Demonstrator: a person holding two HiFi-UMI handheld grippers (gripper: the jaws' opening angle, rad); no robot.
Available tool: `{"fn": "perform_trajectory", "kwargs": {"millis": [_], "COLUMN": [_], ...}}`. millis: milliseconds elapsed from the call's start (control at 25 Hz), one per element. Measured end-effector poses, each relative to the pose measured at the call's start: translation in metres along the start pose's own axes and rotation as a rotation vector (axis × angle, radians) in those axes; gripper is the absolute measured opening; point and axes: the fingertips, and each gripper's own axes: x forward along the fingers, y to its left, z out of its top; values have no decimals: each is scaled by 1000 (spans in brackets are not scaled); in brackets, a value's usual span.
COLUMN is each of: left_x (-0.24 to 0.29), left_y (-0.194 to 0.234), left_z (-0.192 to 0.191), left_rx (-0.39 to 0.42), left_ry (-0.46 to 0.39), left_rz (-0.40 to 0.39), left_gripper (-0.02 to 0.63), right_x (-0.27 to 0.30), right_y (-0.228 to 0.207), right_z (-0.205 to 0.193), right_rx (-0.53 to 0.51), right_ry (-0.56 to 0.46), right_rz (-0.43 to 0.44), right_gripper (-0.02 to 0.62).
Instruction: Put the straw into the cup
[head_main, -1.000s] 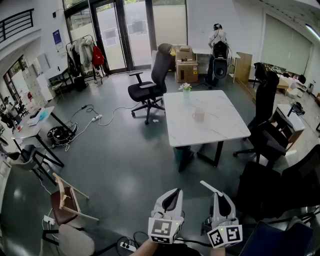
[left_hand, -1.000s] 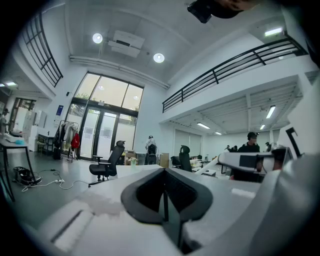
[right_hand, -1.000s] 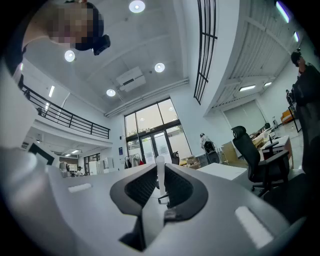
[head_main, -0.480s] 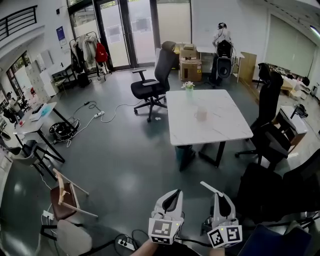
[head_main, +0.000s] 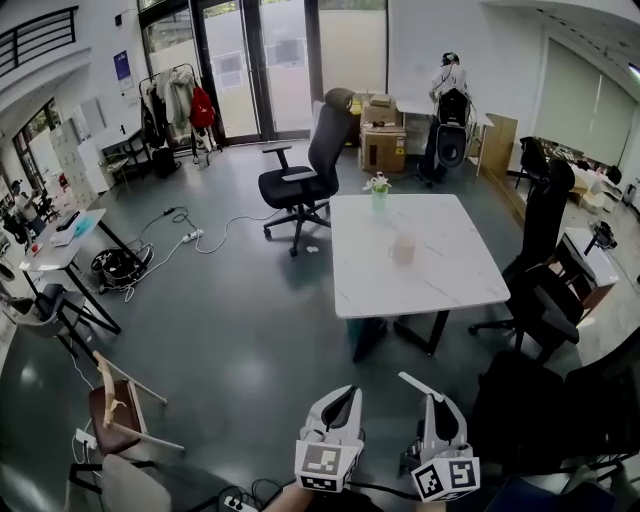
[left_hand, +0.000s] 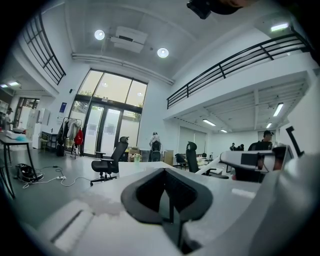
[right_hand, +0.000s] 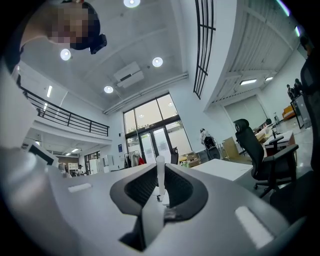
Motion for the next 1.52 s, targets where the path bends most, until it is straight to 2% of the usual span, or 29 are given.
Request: {"fn": "perform_trajectory", "kwargs": {"millis": [240, 440, 600, 840, 1000, 1200, 1520], "left_x": [91, 176, 253, 372, 417, 448, 487], "left_y": [27, 78, 128, 166, 165, 157, 159], "left_z": [-7, -20, 1, 29, 22, 20, 1], "left_rx": [8, 29, 53, 63, 27, 10, -12], "left_ry": [-9, 62, 99, 101, 130, 148, 207], "left_rz": [-41, -32, -29, -88, -139, -194, -177], "left_gripper": [2, 2, 2, 2, 2, 2, 2], "right_x": [82, 174, 264, 382, 406, 418, 452], "right_y": [-43, -77, -96, -131, -154, -176, -206], "right_z": [-6, -39, -37, -15, -20, -22, -35], "right_rx": [0, 57, 83, 31, 17, 4, 5], "right_ry": [-25, 13, 26, 8, 48, 89, 163], "right_rz": [-28, -46, -62, -94, -145, -194, -186], "right_gripper": [46, 46, 46, 46, 46, 46, 46]}}
